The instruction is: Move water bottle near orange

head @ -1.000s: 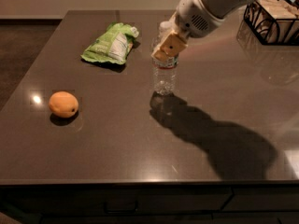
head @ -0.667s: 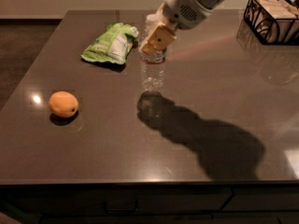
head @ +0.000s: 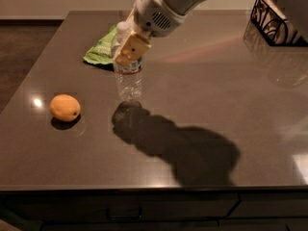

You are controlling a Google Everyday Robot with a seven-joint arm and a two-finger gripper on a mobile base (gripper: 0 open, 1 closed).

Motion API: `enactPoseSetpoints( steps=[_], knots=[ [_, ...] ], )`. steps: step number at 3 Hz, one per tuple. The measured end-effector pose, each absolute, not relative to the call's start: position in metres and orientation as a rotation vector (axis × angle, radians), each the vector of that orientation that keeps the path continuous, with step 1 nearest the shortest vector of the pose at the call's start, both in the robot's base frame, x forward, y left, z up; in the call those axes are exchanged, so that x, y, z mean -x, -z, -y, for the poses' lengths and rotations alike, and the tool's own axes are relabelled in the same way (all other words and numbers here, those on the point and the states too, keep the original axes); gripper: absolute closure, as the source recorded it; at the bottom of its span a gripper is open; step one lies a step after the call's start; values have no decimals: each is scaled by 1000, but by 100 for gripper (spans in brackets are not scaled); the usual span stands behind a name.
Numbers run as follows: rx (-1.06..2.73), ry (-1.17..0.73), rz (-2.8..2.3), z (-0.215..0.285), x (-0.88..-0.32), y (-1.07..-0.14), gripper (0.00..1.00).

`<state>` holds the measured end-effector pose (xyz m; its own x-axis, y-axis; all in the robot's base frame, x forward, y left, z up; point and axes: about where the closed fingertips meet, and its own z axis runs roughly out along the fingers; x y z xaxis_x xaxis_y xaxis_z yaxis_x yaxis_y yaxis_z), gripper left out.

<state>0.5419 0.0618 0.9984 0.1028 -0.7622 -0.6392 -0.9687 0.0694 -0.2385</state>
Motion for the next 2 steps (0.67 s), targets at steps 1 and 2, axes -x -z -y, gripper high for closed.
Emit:
enactPoseSetpoints(
  steps=[1, 2],
  knots=[
    [1792, -416, -1650, -88, -527, -987, 100],
    [1825, -423, -1607, -107, -518, -978, 85]
  ],
)
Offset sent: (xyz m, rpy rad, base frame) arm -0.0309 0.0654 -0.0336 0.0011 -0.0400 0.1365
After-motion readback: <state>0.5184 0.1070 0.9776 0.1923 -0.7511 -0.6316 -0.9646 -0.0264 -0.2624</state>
